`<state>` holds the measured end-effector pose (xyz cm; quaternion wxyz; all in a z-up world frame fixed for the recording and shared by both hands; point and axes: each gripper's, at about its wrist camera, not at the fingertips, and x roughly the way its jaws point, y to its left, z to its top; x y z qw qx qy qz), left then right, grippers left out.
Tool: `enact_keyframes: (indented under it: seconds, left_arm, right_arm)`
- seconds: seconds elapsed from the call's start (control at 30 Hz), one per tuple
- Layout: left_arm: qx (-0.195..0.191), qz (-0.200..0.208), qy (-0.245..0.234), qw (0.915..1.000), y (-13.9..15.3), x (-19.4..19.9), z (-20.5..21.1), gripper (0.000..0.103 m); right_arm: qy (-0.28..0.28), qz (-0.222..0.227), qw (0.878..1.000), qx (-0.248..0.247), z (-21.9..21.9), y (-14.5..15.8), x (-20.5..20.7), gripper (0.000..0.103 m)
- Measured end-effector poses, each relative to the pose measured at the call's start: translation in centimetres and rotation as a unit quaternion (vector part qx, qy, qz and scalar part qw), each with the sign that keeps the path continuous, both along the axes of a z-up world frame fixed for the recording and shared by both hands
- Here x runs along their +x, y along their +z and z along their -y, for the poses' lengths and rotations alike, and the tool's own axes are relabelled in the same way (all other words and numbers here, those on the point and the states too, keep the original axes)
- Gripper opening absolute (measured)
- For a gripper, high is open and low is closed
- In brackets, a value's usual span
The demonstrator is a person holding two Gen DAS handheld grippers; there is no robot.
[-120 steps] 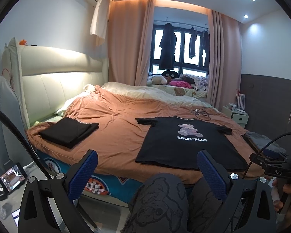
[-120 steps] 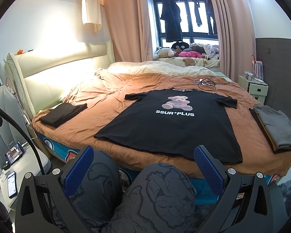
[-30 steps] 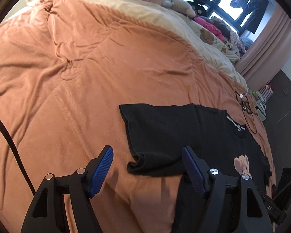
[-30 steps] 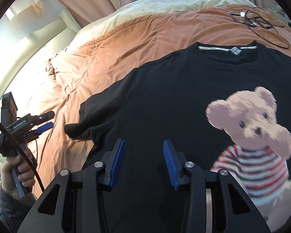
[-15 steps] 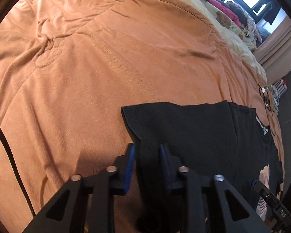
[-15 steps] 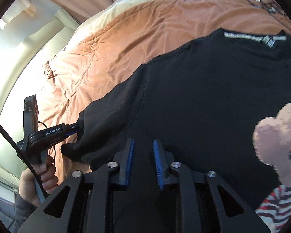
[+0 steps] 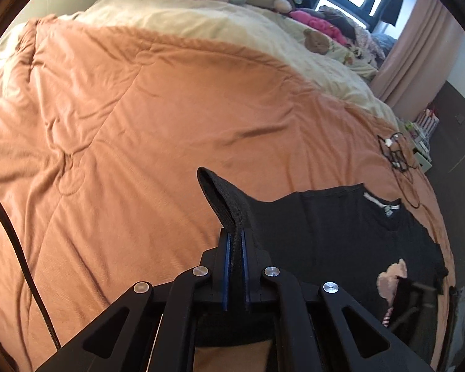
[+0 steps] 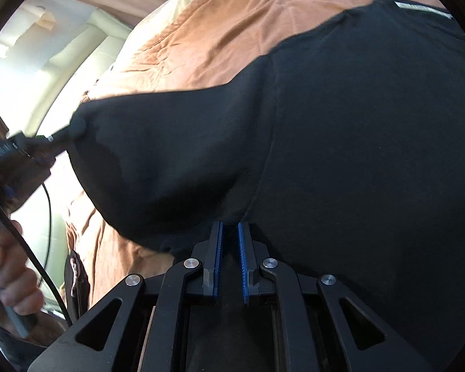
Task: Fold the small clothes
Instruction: 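Grasp the sleeve edge with the left tool and lift it, then fold the held sleeve over the shirt body and open the left tool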
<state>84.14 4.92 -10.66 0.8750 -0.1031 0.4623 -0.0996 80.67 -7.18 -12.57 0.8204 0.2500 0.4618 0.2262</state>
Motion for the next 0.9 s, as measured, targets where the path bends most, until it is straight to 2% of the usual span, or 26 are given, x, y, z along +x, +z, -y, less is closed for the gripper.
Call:
enact_keyframes:
  seconds: [0.1, 0.2, 0.27, 0.33, 0.4, 0.67, 0.77, 0.8, 0.83, 0.87, 0.9]
  left_arm:
    - [0.003, 0.01, -0.012, 0.9999, 1.7, -0.3, 1.5, 0.006]
    - [0.005, 0.014, -0.025, 0.9996, 3.3, -0.6, 3.1, 0.006]
    - [0.006, 0.015, -0.033, 0.9993, 4.0, -0.8, 4.5, 0.006]
    - [0.01, 0.014, -0.041, 0.999, 4.5, -1.1, 5.6, 0.006]
    - [0.016, 0.014, -0.05, 0.9985, 5.0, -1.5, 7.0, 0.006]
    - [0.028, 0.0, -0.098, 0.9948, 4.7, -2.7, 13.2, 0.006]
    - [0.007, -0.017, -0.13, 0.9914, 3.8, -2.8, 15.7, 0.007]
    - [0.003, -0.022, -0.141, 0.9897, 3.7, -3.0, 16.4, 0.012]
    - [-0.002, -0.026, -0.155, 0.9876, 3.7, -3.1, 17.1, 0.025]
    - [-0.004, -0.025, -0.162, 0.9865, 3.7, -3.3, 17.4, 0.046]
    - [-0.004, -0.019, -0.164, 0.9863, 3.9, -3.5, 17.5, 0.056]
  right_arm:
    - [-0.007, -0.001, 1.0, -0.016, 0.9, 0.9, -0.4, 0.007]
    - [-0.013, -0.001, 1.0, -0.001, 2.7, 1.9, -1.3, 0.01]
    - [-0.021, 0.002, 1.0, 0.0, 4.0, 2.4, -2.1, 0.018]
    - [-0.033, 0.007, 0.999, -0.001, 5.3, 2.7, -2.8, 0.039]
    - [-0.056, 0.009, 0.998, -0.001, 7.2, 3.1, -3.6, 0.049]
    - [-0.093, 0.005, 0.995, 0.018, 12.3, 3.8, -6.3, 0.049]
    - [-0.097, -0.001, 0.995, 0.01, 13.3, 3.9, -7.1, 0.049]
    - [-0.099, -0.003, 0.995, 0.009, 13.3, 3.7, -7.1, 0.051]
    - [-0.1, -0.005, 0.995, 0.012, 13.6, 3.6, -7.1, 0.059]
    - [-0.104, -0.006, 0.994, 0.017, 13.9, 3.7, -7.2, 0.063]
    - [-0.109, -0.005, 0.994, 0.02, 14.1, 3.9, -7.5, 0.067]
